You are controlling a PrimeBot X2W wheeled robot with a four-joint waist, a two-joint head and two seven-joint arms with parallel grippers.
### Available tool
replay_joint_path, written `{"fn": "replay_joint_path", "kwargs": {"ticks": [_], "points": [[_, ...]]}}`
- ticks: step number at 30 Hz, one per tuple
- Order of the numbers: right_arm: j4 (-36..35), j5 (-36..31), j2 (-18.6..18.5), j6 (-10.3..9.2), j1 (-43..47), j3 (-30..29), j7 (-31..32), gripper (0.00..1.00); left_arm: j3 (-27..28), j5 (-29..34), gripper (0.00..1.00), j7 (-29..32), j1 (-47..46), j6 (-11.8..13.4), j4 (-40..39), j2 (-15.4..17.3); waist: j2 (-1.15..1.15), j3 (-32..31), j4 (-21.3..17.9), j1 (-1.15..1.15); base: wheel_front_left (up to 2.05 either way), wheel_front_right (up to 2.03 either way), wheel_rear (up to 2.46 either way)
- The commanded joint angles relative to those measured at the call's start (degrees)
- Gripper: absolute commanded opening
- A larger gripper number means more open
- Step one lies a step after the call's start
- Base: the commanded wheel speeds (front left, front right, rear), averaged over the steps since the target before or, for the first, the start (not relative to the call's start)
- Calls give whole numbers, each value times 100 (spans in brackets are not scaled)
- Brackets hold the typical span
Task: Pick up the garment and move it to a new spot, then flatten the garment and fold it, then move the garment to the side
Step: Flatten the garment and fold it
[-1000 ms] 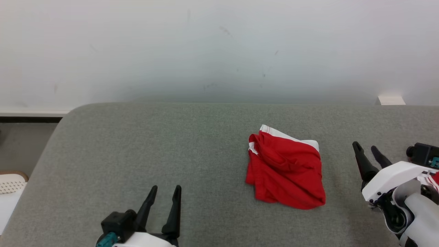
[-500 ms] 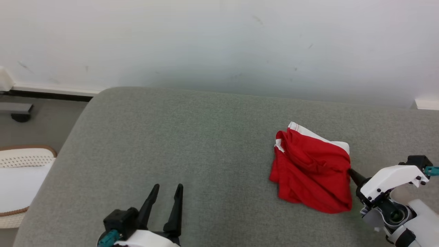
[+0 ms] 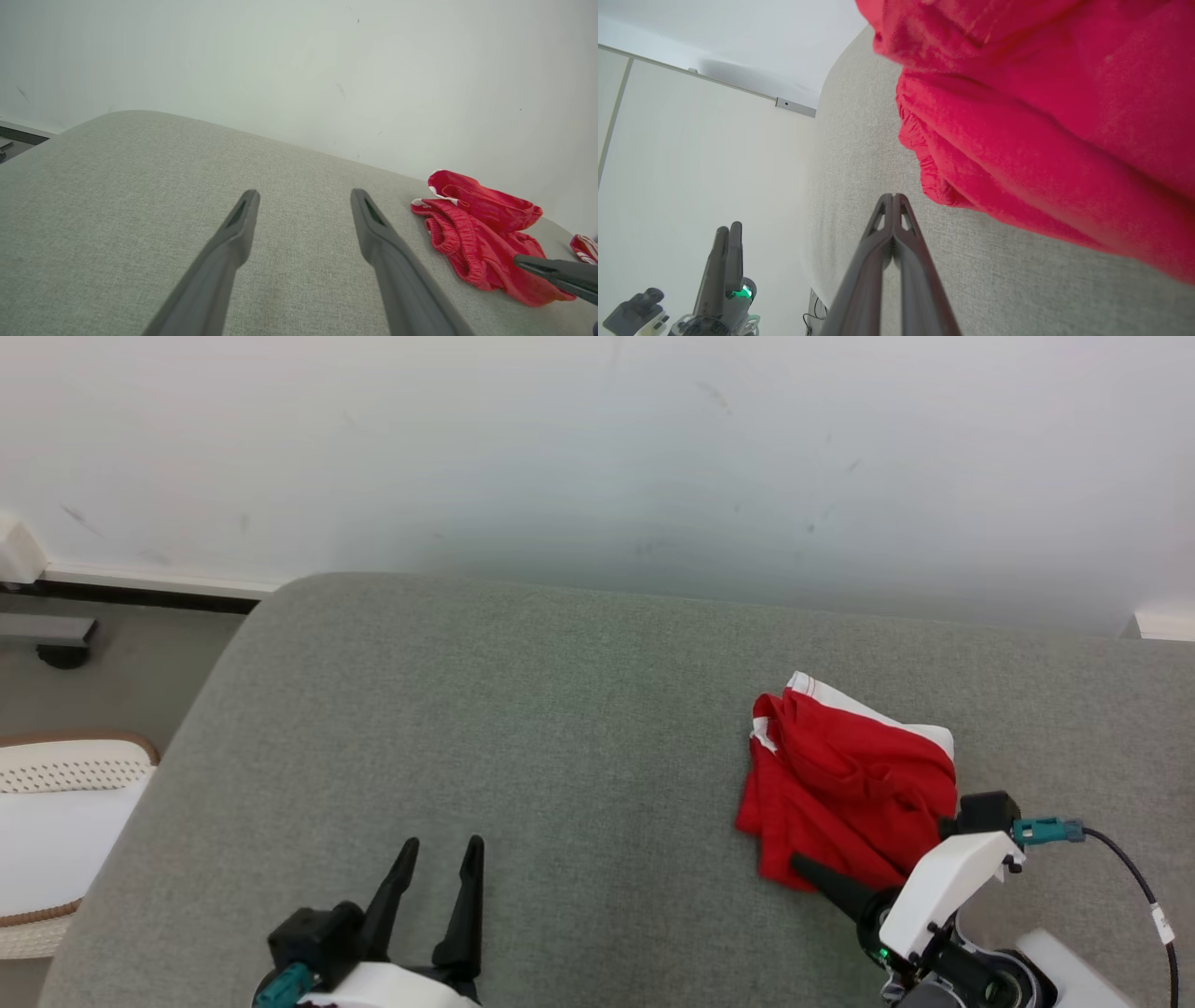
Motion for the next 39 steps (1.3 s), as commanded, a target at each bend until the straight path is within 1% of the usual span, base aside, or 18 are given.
{"fn": "replay_joint_path", "kwargs": {"ticks": [1, 6, 10, 14, 20, 23, 27, 30, 33, 39], "points": [[-95, -57, -94, 3, 119, 11, -4, 0, 7, 12, 100, 1, 65, -17, -11, 19, 0, -4, -19, 0, 0, 0, 0], [-746, -279, -236, 3, 331, 54, -250, 0, 0, 22, 100, 1, 51, -30, -4, 17, 0, -8, -68, 0, 0, 0, 0], [-942, -467, -459, 3, 277, -102, -602, 0, 6, 32, 100, 1, 58, -27, -6, 13, 0, -16, -98, 0, 0, 0, 0], [-763, -581, -662, 3, 76, -326, -926, 0, -15, 33, 100, 1, 38, -28, -24, 11, 0, 40, -101, 0, 0, 0, 0], [-186, -851, -774, 3, -519, -418, -1032, 0, -72, 17, 100, 1, -91, -43, -23, 7, 0, 310, -28, 0, 0, 0, 0], [246, -925, -706, 3, -825, -365, -925, 0, -112, -12, 100, 1, -182, -40, -8, 8, 0, 460, 51, 0, 0, 0, 0], [985, -1018, -616, 3, -1134, -181, -493, 0, -174, -105, 100, 1, -236, -5, 12, 6, 0, 561, 175, 0, 0, 0, 0], [1259, -1017, -505, 3, -1218, -57, -247, 0, -181, -127, 100, 1, -244, 24, 17, 7, 0, 568, 255, 0, 0, 0, 0], [1161, -945, -402, 3, -1118, 41, -18, 0, -171, -127, 100, 1, -226, 45, 25, 6, 0, 542, 305, 0, 0, 0, 0], [523, -955, -162, 3, -762, 386, 249, 0, -204, -165, 100, 1, -201, 65, 12, 5, 0, 503, 388, 0, 0, 0, 0]]}}
